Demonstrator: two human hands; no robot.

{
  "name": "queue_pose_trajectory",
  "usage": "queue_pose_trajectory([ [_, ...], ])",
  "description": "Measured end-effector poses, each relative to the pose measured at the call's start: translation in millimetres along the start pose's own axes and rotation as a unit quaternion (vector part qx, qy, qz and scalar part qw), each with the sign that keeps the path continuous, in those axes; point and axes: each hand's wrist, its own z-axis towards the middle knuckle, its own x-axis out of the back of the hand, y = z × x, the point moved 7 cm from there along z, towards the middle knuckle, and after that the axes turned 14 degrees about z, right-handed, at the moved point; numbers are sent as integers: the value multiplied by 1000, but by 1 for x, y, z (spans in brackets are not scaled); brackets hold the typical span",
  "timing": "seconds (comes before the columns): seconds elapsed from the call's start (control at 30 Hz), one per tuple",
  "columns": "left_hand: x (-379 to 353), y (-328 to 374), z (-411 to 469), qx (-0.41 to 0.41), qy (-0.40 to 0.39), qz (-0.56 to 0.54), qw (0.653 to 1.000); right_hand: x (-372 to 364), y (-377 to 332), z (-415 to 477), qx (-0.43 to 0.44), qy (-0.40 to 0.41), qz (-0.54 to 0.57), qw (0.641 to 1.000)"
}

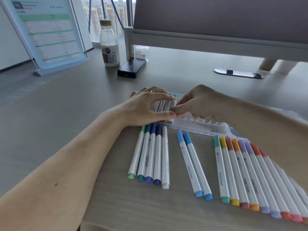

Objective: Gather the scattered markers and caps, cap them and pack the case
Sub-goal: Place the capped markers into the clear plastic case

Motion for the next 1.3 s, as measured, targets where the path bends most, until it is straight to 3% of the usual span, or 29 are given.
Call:
queue_pose_trajectory([
  [0.1, 0, 0, 0, 1, -1, 0, 1000, 0, -1, 0, 27, 11, 1, 1000],
  [0.33, -1, -2, 1, -2, 3, -2, 1000, 0, -19, -26, 208, 54, -39, 976],
  [0.47, -1, -3, 3, -4, 2, -8, 1000, -19, -18, -45, 197, -38, -91, 975],
  [0.6, -1, -2, 3, -4, 5, -10, 1000, -34, -15, -54, 187, -64, -135, 971],
  [1.3, -2, -3, 2, 0, -3, -21, 1000, -40, -26, -64, 159, -22, -264, 951],
])
